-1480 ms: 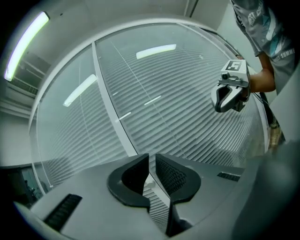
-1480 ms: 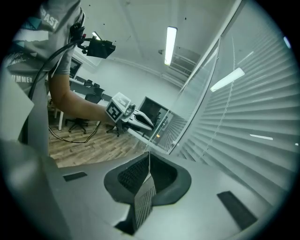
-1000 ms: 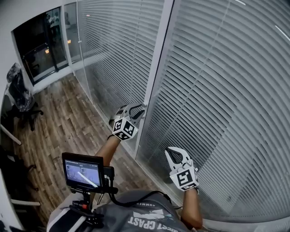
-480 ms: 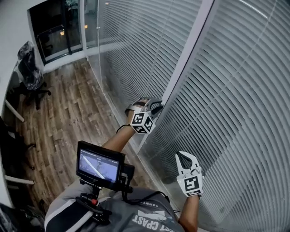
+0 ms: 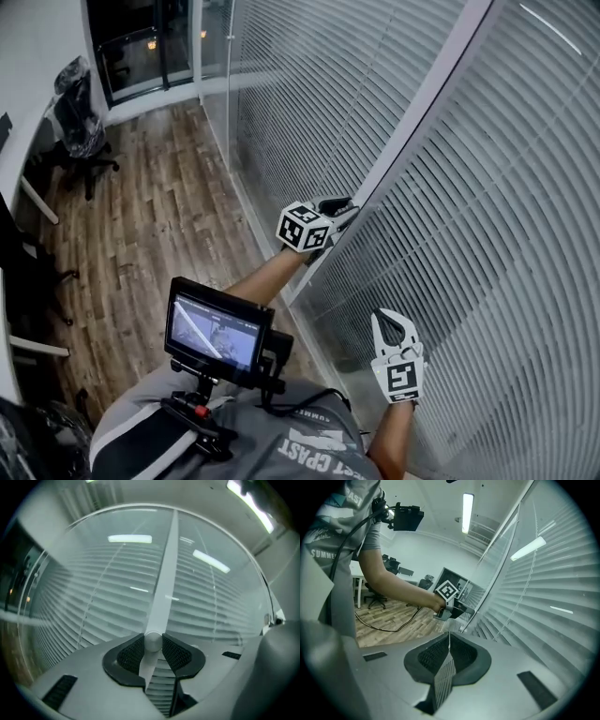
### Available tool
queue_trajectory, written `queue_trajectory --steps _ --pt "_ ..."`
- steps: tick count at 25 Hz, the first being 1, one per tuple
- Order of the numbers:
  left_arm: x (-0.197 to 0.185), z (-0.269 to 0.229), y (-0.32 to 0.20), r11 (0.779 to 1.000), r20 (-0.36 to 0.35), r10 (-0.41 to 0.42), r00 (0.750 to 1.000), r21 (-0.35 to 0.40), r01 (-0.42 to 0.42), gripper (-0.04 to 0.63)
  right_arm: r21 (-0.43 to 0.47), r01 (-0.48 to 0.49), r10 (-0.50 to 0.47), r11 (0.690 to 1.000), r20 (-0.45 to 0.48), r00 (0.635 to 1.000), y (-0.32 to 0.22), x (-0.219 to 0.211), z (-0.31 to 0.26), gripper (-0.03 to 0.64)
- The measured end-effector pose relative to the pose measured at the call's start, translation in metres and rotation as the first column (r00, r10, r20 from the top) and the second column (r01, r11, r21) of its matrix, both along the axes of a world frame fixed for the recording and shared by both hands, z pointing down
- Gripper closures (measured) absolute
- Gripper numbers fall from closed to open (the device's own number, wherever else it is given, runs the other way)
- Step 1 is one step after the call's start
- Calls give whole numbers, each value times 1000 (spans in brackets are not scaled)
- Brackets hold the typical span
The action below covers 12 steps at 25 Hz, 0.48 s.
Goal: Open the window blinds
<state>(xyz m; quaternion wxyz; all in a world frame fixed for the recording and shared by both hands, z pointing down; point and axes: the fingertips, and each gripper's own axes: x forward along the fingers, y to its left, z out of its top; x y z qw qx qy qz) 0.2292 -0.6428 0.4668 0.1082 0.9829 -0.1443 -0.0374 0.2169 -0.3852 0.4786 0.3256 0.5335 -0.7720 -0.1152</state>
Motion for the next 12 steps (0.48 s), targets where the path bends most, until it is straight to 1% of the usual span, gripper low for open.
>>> queue_trajectory --steps 1,2,3,4,5,6,7,8,9,10,11,12 --pt "-1 0 -1 996 -62 6 998 -89 -11 469 -4 -1 1 1000 -2 1000 1 0 1 612" --pt "-3 -1 -3 986 -117 6 993 -162 -25 469 -8 -3 3 1000 -2 1000 2 1 1 612" --pt "-4 -1 -4 977 -160 0 987 -212 -35 469 -11 -6 6 1000 0 1000 3 1 3 612" --pt "-4 -1 -4 974 -177 -9 984 -225 -32 469 -14 -9 9 1000 1 1000 4 2 4 611" --pt "-5 -1 -3 982 -161 -20 987 -190 -11 469 -17 -12 13 1000 3 1000 5 2 5 611" --pt "-5 -1 -1 994 -110 -37 993 -106 25 469 -19 -15 15 1000 4 1000 7 3 6 612" --pt "-6 0 2 997 -30 -66 997 27 67 469 -20 -17 17 1000 6 1000 9 3 6 611" --pt "-7 1 5 976 66 -113 991 195 98 467 -20 -18 18 1000 8 1000 11 4 7 612" --pt "-8 3 9 925 158 -173 972 366 105 463 -21 -19 19 1000 9 1000 13 4 7 611" --pt "-7 5 12 855 232 -233 944 511 86 456 -22 -21 21 1000 11 1000 15 4 7 611" --pt "-6 7 14 783 285 -286 915 620 52 456 -24 -22 22 999 13 1000 15 5 7 612" --pt "-4 7 15 721 321 -328 888 693 16 454 -25 -22 22 999 16 1000 15 5 7 612"
